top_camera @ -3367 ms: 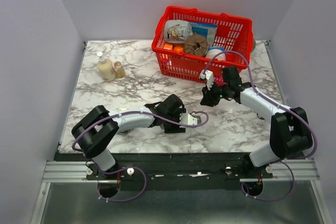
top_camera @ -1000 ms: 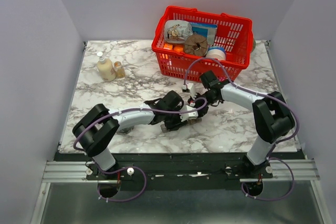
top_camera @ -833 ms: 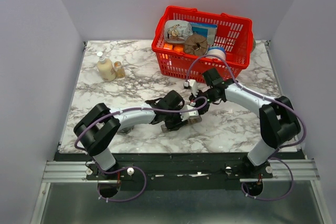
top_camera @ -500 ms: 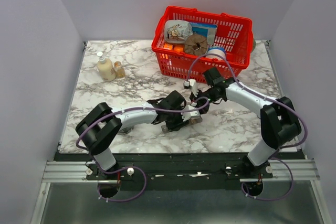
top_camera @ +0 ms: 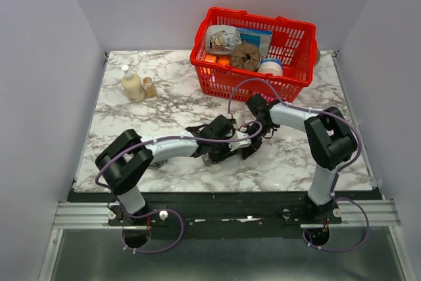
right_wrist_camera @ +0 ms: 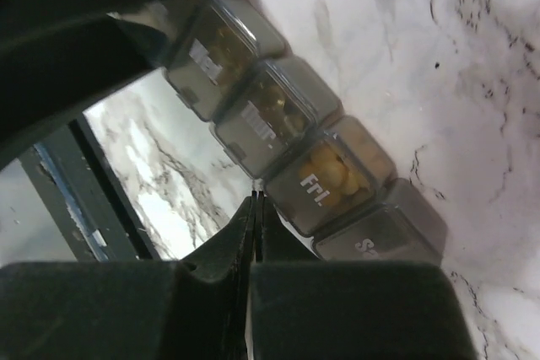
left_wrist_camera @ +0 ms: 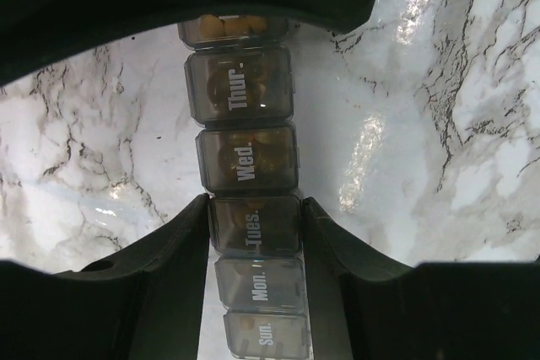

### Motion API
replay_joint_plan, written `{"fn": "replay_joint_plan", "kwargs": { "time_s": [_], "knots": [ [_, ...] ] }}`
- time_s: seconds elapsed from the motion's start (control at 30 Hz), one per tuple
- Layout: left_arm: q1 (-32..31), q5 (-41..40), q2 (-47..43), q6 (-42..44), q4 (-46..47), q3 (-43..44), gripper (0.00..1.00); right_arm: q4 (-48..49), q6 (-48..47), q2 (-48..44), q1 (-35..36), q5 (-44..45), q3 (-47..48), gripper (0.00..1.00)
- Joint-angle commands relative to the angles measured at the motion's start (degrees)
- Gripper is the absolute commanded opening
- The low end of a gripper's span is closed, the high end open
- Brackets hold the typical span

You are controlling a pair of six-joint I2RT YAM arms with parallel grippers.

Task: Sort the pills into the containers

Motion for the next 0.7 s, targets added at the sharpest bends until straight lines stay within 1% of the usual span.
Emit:
{"fn": "replay_joint_plan", "kwargs": {
  "time_s": [0.0, 0.1, 0.17, 0.27, 0.3, 0.37, 0.4, 0.43, 0.5, 0.57, 0.67],
  "knots": [
    [-1.28, -4.28, -1.24, -2.31, 2.41, -2.09, 0.0, -0.39, -0.02, -1.72, 0.16, 0.94, -0.11, 0.07],
    [-1.36, -4.55, -1.94, -2.14, 2.68, -2.71, 0.0, -0.91, -1.07, -4.62, -0.36, -2.57, 1.29, 0.09],
    [-1.36, -4.82, -2.12, -1.97, 2.68, -2.8, 0.02, -1.88, -3.7, -7.52, -0.72, -3.47, 1.91, 0.11],
    [-1.36, -5.17, -1.77, -1.79, 2.06, -2.89, 0.11, -3.2, -6.6, -10.78, -1.07, -3.2, 0.95, 0.18],
    [-1.36, -5.25, -1.77, -1.88, 1.89, -2.8, 0.2, -3.72, -7.22, -11.39, -1.42, -3.55, 0.68, 0.21],
    [-1.36, -5.26, -1.94, -1.96, 2.15, -2.8, 0.34, -5.13, -9.33, -13.15, -1.6, -3.65, -0.63, 0.24],
    [-1.36, -5.43, -2.2, -2.14, 2.5, -2.8, 0.51, -5.22, -9.6, -13.85, -1.77, -3.04, -1.16, 0.27],
    [-1.36, -5.69, -2.64, -2.4, 2.93, -3.06, 0.56, -5.57, -10.3, -14.38, -1.95, -2.94, -2.12, 0.28],
    [-1.36, -5.43, -3.87, -2.75, 3.38, -3.15, 0.62, -5.49, -10.57, -16.05, -2.73, -2.24, -3.18, 0.32],
    [-1.36, -5.34, -4.23, -2.41, 3.2, -2.97, 0.62, -5.22, -10.48, -16.23, -3.35, -2.06, -3.89, 0.35],
    [-1.36, -5.26, -3.7, -1.61, 1.89, -2.45, 0.63, -5.31, -9.78, -14.83, -3.79, -1.19, -3.89, 0.36]
  ]
}}
